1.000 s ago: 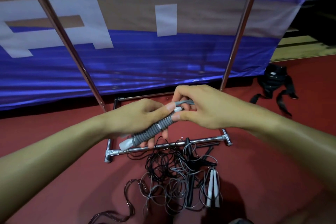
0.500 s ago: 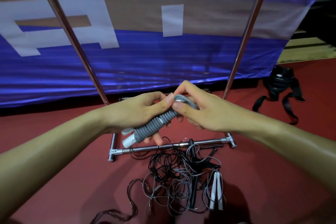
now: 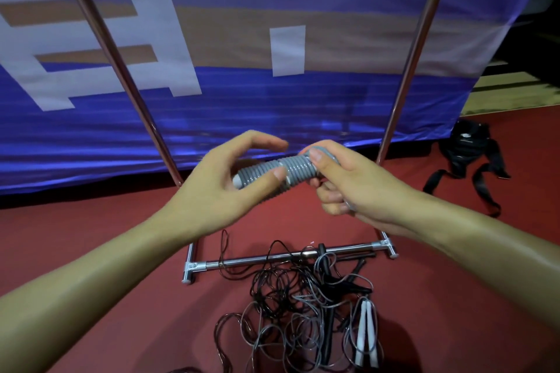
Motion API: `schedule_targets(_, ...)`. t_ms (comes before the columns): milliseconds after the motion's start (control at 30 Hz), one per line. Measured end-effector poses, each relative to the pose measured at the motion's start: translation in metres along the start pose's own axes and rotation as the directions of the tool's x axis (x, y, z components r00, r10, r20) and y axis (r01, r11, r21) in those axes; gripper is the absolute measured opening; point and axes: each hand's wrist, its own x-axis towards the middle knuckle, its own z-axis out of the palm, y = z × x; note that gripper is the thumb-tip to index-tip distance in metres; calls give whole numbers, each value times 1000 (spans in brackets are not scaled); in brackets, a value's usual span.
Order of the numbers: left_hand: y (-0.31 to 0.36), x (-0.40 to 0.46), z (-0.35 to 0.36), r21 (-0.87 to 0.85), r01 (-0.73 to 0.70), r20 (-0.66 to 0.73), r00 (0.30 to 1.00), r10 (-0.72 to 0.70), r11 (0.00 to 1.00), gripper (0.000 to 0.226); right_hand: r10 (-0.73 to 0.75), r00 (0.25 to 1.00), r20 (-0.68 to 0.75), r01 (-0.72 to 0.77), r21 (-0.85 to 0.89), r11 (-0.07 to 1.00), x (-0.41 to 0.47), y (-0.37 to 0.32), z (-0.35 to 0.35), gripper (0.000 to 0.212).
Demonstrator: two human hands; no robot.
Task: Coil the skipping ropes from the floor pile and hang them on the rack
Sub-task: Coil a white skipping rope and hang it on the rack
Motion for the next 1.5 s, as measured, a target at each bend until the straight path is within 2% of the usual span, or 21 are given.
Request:
schedule_targets(67, -1, 0, 1, 33, -37, -132, 990, 41, 999, 19, 25, 996, 86, -31, 69, 997, -5, -3, 0, 33)
schedule_targets(100, -2, 0, 1, 29, -33, -159, 987, 37, 999, 15, 26, 988, 151, -33, 40, 999, -7, -5, -2, 38)
schedule_targets(167, -1, -1, 1, 9, -2, -139, 990, 3, 1000, 11, 38, 964, 262, -13, -97, 995, -11, -9, -6, 49)
schedule_targets(267, 5, -7, 5, -216, 141, -67, 985, -158, 966, 12, 23, 955, 296, 68, -291, 954, -14, -9, -10, 45)
schedule_targets(333, 9, -7, 5, -262, 197, -52, 975, -217, 945, 15, -44, 953, 301, 178, -437, 882, -18, -11, -10, 36)
schedule_targets(433, 11, -5, 2, -288, 237, -26, 967, -255, 928, 18, -118, 941, 317, 303, -633, 713, -22, -15, -10, 29)
schedule_targets(600, 12, -2, 2, -412, 353, -1, 922, -388, 840, 15, -247, 904, 349, 427, -731, 532, -23, -11, -2, 27)
schedule_targets(667, 12, -2, 2, -394, 361, -6, 918, -396, 845, 16, -264, 896, 357, 443, -745, 499, -21, -7, -2, 32)
schedule_targets(767, 15, -3, 1, -244, 304, 0, 949, -314, 921, 19, -175, 906, 385, 419, -761, 496, -27, -1, 3, 33)
schedule_targets(800, 16, -2, -1, -165, 273, 52, 962, -269, 948, 18, -85, 913, 399, 383, -765, 517, -32, 2, 10, 32)
schedule_targets(867, 18, 0, -6, 14, 207, 254, 945, -204, 978, 15, 100, 890, 446, 318, -762, 565, -47, 12, 29, 37)
schedule_targets(933, 17, 0, -8, 131, 178, 403, 889, -217, 975, 18, 129, 884, 449, 281, -731, 622, -56, 22, 40, 40)
schedule_targets(967, 16, 1, -9, 145, 192, 406, 883, -236, 970, 20, 109, 897, 428, 259, -710, 654, -56, 24, 39, 37)
schedule_targets(1033, 12, 3, -10, 96, 254, 330, 904, -271, 963, 25, 40, 933, 358, 228, -674, 703, -48, 21, 27, 36)
schedule_targets(1133, 5, 4, -10, -5, 315, 202, 930, -308, 949, 32, -39, 955, 293, 239, -687, 686, -35, 10, 16, 29)
schedule_targets(1233, 0, 1, -4, -44, 337, 145, 934, -328, 940, 37, -82, 948, 307, 285, -704, 650, -31, 6, 17, 39)
schedule_targets(1367, -4, 1, 4, -86, 327, 54, 945, -323, 941, 40, -87, 949, 302, 288, -726, 624, -26, 7, 14, 24)
schedule_targets(1500, -4, 5, 4, -101, 294, 2, 955, -296, 950, 42, -79, 938, 338, 314, -730, 607, -21, 0, 13, 20)
